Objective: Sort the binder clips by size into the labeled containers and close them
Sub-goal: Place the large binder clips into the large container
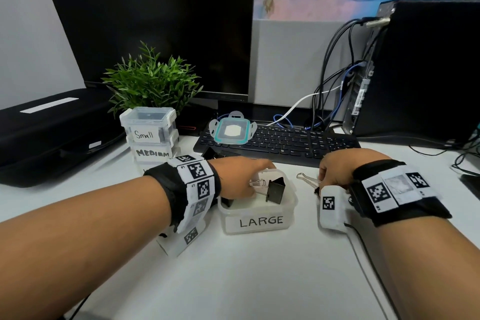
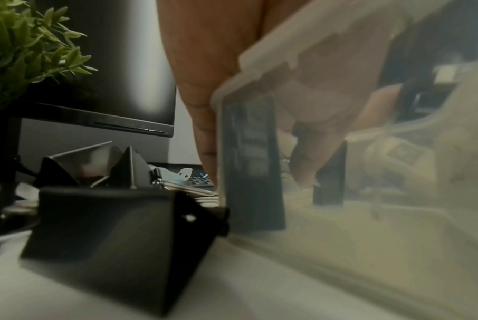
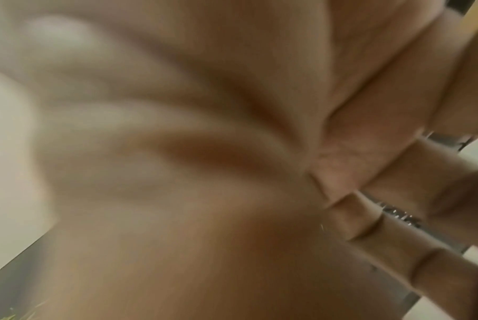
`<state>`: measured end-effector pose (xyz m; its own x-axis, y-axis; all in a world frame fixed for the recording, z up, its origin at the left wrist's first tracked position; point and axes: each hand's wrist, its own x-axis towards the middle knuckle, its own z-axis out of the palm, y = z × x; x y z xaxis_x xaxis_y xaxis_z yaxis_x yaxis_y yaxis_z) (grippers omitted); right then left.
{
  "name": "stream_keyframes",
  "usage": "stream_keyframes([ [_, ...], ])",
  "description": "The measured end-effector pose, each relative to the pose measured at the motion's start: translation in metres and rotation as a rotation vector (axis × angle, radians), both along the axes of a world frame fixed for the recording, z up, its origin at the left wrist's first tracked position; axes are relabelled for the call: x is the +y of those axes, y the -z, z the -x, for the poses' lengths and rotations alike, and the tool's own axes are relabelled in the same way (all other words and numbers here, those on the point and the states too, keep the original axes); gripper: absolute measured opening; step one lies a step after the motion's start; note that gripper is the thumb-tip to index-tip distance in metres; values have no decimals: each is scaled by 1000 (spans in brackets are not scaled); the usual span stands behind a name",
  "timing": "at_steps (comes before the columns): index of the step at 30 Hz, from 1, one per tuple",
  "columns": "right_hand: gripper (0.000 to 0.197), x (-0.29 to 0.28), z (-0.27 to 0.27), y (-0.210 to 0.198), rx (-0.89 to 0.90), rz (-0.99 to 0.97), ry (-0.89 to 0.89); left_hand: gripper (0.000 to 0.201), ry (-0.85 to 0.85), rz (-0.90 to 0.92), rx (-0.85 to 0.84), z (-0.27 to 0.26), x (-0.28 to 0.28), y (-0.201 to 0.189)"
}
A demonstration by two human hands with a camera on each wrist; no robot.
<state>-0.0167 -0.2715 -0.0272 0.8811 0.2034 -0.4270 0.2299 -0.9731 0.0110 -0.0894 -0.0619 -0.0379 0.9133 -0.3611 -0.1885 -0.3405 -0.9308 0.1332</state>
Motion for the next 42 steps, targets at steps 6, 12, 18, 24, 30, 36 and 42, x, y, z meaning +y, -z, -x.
stream_keyframes([
  [6,33,1,17,-5,-50,14,-15,54,2,-41,-15,1,0,0],
  [12,35,-9,57,-68,-228,-271,-140,54,2,-11,8,-1,1,-1],
  [18,43,21,89,-66,-136,-436,-341,54,24,-28,6,1,0,-3],
  [24,23,41,70,-34,-182,-398,-345,58,33,-41,26,2,0,-6],
  [30,12,53,70,-28,-213,-245,-447,66,16,-24,0,1,7,-6],
  [36,22,63,73,-30,-231,-89,-461,85,-142,-15,1,8,25,-24],
  [42,25,72,76,-26,-249,-6,-490,40,-199,-7,-93,21,30,-23],
])
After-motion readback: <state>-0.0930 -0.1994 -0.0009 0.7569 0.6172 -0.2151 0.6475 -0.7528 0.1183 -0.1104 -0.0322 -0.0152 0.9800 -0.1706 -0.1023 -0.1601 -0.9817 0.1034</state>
